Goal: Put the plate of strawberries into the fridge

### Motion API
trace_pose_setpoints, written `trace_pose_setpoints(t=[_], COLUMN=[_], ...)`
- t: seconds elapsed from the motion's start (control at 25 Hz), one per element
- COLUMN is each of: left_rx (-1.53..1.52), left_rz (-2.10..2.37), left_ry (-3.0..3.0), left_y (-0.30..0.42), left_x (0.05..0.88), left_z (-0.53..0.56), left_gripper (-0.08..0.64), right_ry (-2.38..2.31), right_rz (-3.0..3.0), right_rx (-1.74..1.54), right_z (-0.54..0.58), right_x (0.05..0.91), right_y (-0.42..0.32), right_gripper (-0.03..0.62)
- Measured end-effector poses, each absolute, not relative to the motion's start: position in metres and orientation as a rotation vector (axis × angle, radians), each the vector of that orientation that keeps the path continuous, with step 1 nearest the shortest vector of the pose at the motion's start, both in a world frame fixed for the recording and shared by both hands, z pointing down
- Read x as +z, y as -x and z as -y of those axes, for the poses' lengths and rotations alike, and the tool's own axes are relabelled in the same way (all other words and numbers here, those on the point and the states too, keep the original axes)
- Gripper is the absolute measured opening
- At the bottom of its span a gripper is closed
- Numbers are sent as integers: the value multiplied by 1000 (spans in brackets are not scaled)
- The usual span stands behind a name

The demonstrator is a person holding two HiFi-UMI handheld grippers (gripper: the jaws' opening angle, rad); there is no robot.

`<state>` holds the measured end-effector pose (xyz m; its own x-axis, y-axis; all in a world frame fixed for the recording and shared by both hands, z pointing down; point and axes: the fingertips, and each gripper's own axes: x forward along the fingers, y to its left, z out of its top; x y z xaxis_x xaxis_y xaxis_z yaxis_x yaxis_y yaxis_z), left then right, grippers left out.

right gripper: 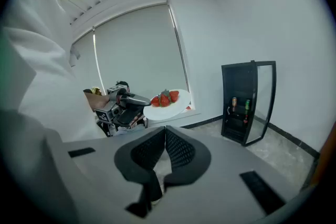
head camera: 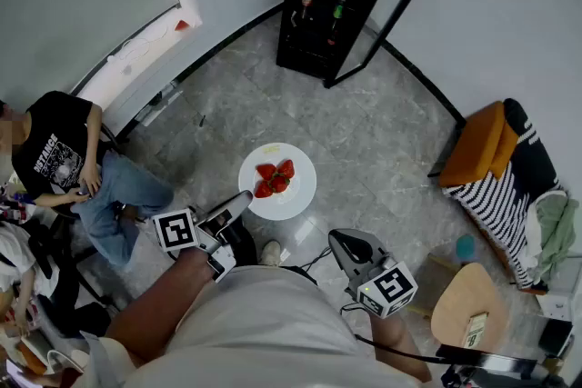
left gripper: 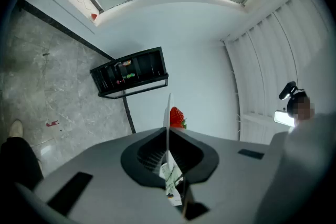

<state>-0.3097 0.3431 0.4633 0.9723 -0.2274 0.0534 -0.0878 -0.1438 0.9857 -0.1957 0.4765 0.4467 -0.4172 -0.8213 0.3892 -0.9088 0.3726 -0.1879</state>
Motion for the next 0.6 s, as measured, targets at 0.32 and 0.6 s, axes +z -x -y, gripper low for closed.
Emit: trace_pose_setpoints(t=[0.32,0.6], left_rx=[-128,-63], left_rz=[189,159], left_ry=[-1705,-1765], left_y=[291,238], left_x=[484,477], left_z=[-321,-222], left_gripper=[25,25], right_ry=[-1574,-1572], right_rz=[2378,2367], right_rx=[556,544], right_z=[-456,-361], right_x=[470,443], right_y=[187,146], right_gripper=[18,20])
